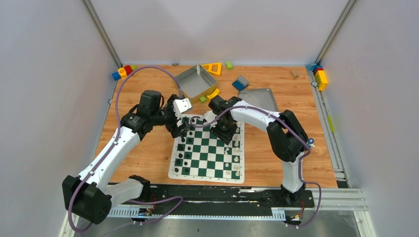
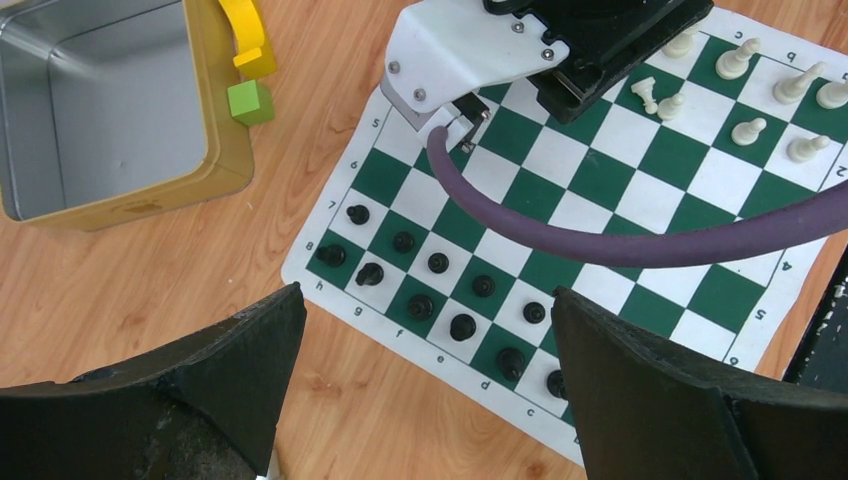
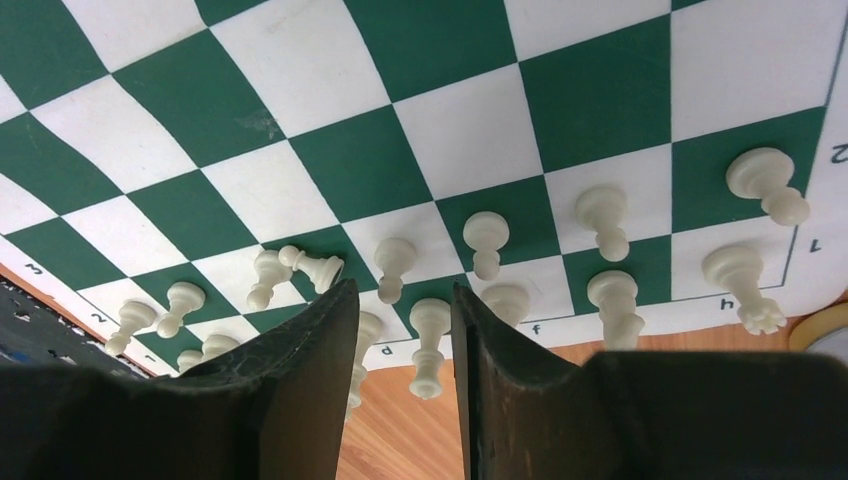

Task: Set up the chess pieces on the board
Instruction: Place the chess piece on the chessboard, then pick up the chess piece from the chessboard.

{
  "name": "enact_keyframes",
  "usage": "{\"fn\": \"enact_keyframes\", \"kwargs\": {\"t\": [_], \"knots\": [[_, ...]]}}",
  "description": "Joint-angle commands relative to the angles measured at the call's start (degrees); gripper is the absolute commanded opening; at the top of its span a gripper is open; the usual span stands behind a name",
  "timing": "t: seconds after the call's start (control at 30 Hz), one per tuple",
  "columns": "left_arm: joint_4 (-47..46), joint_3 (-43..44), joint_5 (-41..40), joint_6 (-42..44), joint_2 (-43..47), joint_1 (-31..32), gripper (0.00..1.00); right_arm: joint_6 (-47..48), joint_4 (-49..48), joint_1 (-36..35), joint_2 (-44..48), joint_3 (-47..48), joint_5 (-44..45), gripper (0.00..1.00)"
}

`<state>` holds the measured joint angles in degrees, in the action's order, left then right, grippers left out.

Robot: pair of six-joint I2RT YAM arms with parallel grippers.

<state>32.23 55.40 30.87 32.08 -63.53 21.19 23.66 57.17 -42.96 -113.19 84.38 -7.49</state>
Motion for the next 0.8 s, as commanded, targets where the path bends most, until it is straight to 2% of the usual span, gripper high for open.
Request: {"fn": "enact_keyframes", "kwargs": {"t": [0.0,0.3,0.77], "knots": [[0.21,0.16,-0.44,0.86,2.09,-0.61,1.00,-0.17,0.12,-0.19,5.75,0.85,0.71,0.40],[1.58,1.17,-0.05,0.35,3.29,-2.65,1.00,-0.50,-0.41,-0.19,10.06,-5.17,-2.52,0.34],[2.09,2.09,0.83,-0.04,3.37,-4.20,1.00,-0.98,-3.74,-0.26,8.63,-8.08,-5.81,0.30]]}}
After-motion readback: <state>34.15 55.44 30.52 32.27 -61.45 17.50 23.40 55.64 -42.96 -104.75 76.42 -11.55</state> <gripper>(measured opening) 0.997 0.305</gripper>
